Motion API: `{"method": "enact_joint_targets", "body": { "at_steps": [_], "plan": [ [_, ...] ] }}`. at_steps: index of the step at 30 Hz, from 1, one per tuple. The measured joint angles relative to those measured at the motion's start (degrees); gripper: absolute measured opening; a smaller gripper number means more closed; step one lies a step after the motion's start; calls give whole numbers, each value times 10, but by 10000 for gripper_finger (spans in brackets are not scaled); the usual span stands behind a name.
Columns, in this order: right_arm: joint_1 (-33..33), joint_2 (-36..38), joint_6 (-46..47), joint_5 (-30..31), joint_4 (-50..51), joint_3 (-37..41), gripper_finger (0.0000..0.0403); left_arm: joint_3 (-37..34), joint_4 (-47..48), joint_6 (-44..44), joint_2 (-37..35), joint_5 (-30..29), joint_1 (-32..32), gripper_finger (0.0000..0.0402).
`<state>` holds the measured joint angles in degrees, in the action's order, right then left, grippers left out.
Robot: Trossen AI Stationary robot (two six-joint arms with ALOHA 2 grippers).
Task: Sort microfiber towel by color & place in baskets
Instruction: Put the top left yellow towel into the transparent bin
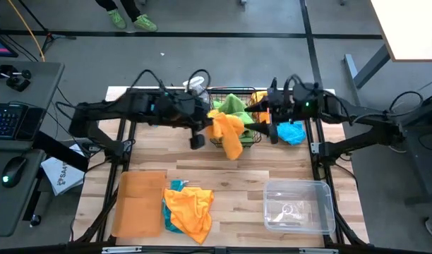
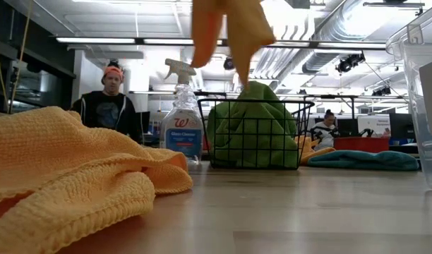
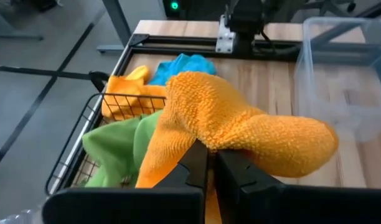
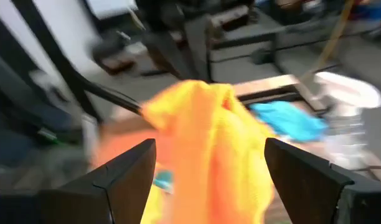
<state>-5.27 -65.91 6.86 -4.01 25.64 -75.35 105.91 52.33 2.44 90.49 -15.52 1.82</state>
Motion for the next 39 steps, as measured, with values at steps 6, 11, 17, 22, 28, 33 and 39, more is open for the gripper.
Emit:
{"method": "enact_joint_targets", "body": {
  "at_steps": [6,11,17,22,28,33,39],
  "plan": [
    [26,-1,-65,69,5,0,295,60,0,19,59,-22,15,0],
    [40,-14,-68,68,4,0,295,93,0,1,91,-48,21,0],
    [50,-40,-69,70,3,0,295,97,0,-15,95,-57,21,0],
    [49,-61,-69,95,-2,0,289,97,-1,-31,95,-58,20,0],
    [50,-66,-69,96,-10,0,178,97,-18,-31,95,-40,20,4],
    [50,-63,-69,71,-19,0,21,97,-66,-38,95,-31,17,38],
    [51,-51,-54,59,2,0,7,97,-49,-43,89,-16,10,118]
  ]
}}
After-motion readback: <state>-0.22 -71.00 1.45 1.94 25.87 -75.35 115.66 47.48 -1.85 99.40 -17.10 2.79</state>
